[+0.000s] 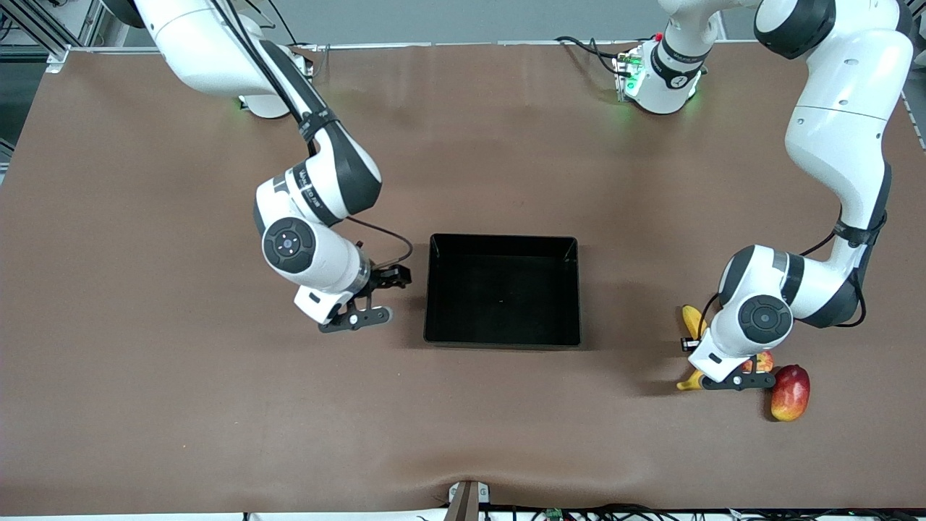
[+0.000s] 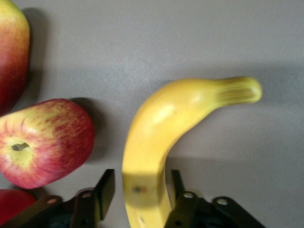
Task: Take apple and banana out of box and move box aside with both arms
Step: 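Lift the banana out with the left gripper while the right gripper reaches the tray, then place the banana by the fruits while the right gripper grips the tray, then slide the black tray away from the fruits with the right gripper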
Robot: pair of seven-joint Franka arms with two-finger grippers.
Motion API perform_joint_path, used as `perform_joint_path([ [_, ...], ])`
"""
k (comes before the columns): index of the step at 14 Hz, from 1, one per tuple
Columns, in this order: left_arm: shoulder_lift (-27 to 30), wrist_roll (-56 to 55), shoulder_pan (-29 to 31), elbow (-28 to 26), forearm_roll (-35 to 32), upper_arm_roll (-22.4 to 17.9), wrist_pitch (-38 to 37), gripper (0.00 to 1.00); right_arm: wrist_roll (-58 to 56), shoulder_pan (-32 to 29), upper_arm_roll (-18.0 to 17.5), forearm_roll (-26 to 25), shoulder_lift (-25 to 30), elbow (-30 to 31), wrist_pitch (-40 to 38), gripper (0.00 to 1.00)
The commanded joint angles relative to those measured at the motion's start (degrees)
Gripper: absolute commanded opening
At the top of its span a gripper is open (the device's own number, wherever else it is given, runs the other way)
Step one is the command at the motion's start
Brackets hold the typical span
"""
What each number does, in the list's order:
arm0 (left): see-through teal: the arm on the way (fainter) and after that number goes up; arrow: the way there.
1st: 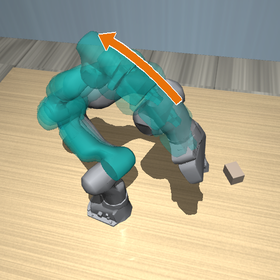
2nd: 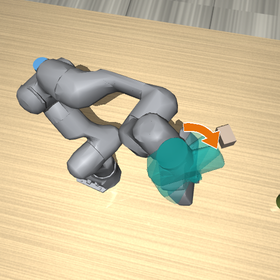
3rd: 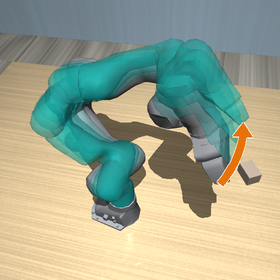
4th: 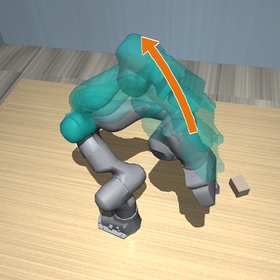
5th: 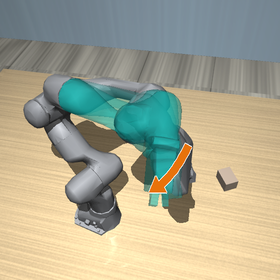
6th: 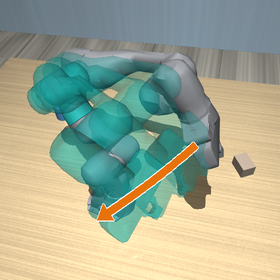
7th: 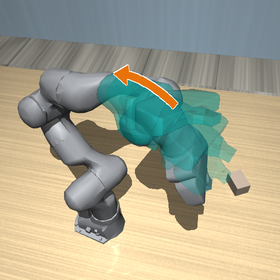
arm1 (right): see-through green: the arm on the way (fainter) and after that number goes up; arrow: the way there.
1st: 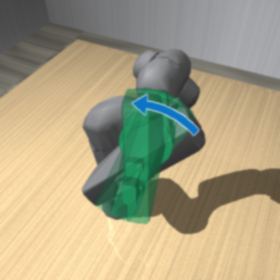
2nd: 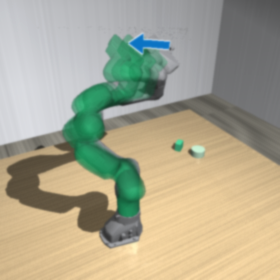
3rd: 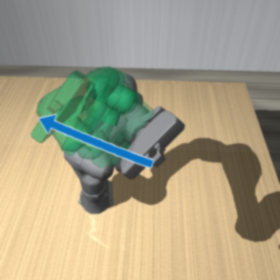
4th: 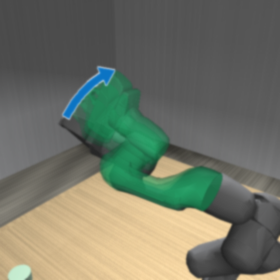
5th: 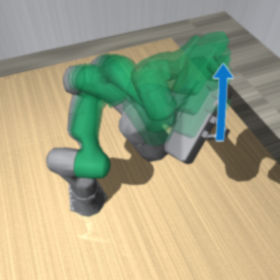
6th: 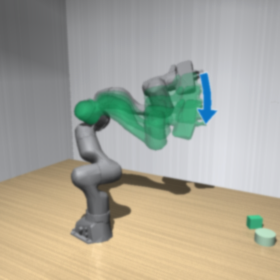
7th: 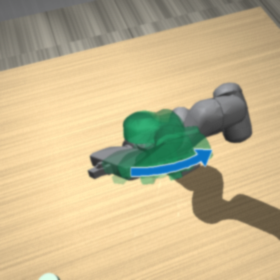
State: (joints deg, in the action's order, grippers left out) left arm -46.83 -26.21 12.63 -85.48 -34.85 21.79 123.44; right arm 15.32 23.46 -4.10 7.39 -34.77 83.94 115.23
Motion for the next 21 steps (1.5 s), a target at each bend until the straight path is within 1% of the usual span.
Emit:
perform_joint_path([
  [1, 3.4, -1.0, -0.2, -0.2, -0.2, 0.6, -0.6, 1.00, 1.5, 0.5, -0.5, -0.6, -1.7, -0.7, 0.3, 1.00],
  [3, 6.5, -1.3, -0.2, 0.0, 0.7, 1.9, -4.0, 1.00, 7.8, 2.6, -0.5, 1.7, -4.2, -0.9, 2.5, 1.00],
  [5, 10.3, -0.7, 0.1, 0.1, 3.2, 2.8, -6.2, 1.00, 10.1, 4.2, -0.6, 2.3, -6.5, -2.6, 6.0, 1.00],
  [8, 18.2, -0.5, 0.2, 0.2, 6.2, 3.0, -7.2, 1.00, 13.4, 6.4, -0.6, 2.3, -8.1, -4.0, 6.7, 1.00],
  [9, 20.2, -0.3, 0.3, 0.1, 7.7, 2.9, -7.2, 1.00, 14.6, 7.5, -0.6, 2.1, -8.2, -4.3, 6.6, 0.99],
  [10, 22.0, 1.1, 0.3, 0.1, 8.1, 2.8, -7.2, 1.00, 16.6, 7.7, -0.6, 2.1, -8.2, -5.2, 6.6, 0.94],
  [11, 23.4, 3.9, 0.3, 0.0, 8.3, 2.8, -7.9, 1.00, 16.9, 7.7, -0.6, 1.9, -8.2, -5.5, 6.6, 0.82],
  [12, 24.7, 6.0, 0.3, 0.2, 9.1, 3.0, -9.7, 1.00, 17.5, 8.0, -0.6, 1.9, -8.4, -5.5, 6.7, 0.54],
  [13, 25.8, 6.6, 0.4, 0.9, 11.8, 2.9, -10.8, 1.00, 18.1, 7.9, -0.6, 2.5, -8.6, -5.8, 6.7, 0.34],
  [14, 27.3, 7.7, 0.6, 1.3, 13.0, 2.8, -12.7, 1.00, 18.1, 8.0, -0.6, 2.5, -8.7, -5.9, 6.7, 0.23],
  [15, 28.7, 9.6, 0.5, 1.5, 13.4, 2.9, -14.5, 1.00, 18.2, 8.0, -0.6, 2.7, -8.9, -5.9, 6.7, 0.00],
  [18, 33.3, 12.7, 0.5, 2.0, 13.9, 3.2, -19.7, 1.00, 16.9, 7.7, -0.6, 2.6, -9.2, -5.9, 6.6, 0.00],
  [21, 37.2, 14.5, 0.8, 2.0, 20.0, 2.6, -24.4, 1.00, 16.7, 6.4, -0.7, 2.9, -8.6, -6.0, 5.9, 0.00],
])
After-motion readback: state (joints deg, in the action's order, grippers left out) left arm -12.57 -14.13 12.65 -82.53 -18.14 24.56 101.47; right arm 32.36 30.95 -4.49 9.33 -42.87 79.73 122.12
